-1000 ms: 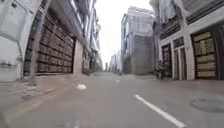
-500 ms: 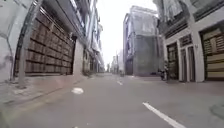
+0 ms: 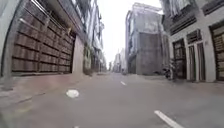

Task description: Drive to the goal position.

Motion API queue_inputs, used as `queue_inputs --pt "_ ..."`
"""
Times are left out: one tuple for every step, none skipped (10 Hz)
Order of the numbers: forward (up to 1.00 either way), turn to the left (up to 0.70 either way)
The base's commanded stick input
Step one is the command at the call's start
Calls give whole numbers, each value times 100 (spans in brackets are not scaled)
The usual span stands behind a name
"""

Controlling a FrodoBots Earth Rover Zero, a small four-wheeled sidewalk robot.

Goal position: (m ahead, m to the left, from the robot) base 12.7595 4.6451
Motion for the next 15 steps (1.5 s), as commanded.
queue_inputs --pt "100 0" --pt "100 0" --pt "100 0" --pt "100 0" --pt "100 0" --pt "100 0" --pt "100 0" --pt "100 0" --pt "100 0" --pt "100 0" --pt "100 0" --pt "100 0" --pt "100 0" --pt "100 0" --pt "100 0"
